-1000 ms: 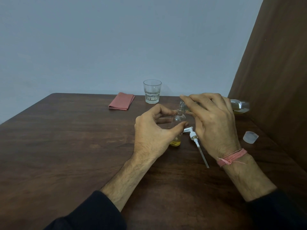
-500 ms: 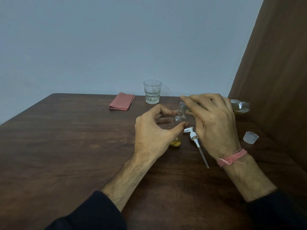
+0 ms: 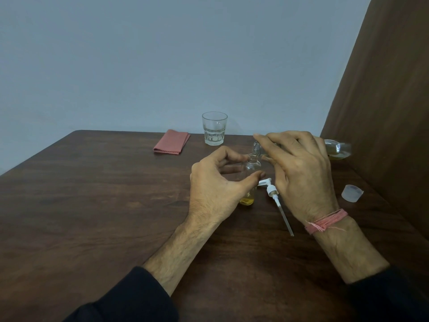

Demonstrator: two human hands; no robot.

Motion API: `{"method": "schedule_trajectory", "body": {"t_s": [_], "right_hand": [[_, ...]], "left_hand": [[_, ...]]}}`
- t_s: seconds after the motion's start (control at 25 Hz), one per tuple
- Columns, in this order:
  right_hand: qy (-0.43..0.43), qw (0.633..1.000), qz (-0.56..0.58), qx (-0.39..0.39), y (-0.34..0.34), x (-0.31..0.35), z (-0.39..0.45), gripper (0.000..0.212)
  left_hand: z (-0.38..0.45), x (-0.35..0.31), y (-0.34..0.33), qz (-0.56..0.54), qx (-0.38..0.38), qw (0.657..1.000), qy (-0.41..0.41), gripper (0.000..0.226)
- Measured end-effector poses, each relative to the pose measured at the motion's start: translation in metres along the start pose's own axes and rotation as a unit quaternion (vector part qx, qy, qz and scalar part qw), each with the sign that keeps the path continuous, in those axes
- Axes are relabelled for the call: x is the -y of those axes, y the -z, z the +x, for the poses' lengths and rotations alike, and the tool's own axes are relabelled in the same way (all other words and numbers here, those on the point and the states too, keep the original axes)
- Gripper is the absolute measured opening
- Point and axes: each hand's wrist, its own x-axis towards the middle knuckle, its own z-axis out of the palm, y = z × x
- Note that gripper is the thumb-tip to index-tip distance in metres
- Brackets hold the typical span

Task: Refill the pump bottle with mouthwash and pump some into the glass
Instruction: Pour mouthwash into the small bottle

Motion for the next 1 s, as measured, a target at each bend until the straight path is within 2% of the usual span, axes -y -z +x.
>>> {"method": "schedule_trajectory", "body": {"t_s": [1.0], "right_hand": [[0.002, 1.0, 0.006, -0.001, 0.0001, 0.0001, -0.0003, 0.064]], "left_hand": [[-0.0006, -0.0012, 0.0008, 0.003, 0.0, 1.0, -0.002, 0.041]]}}
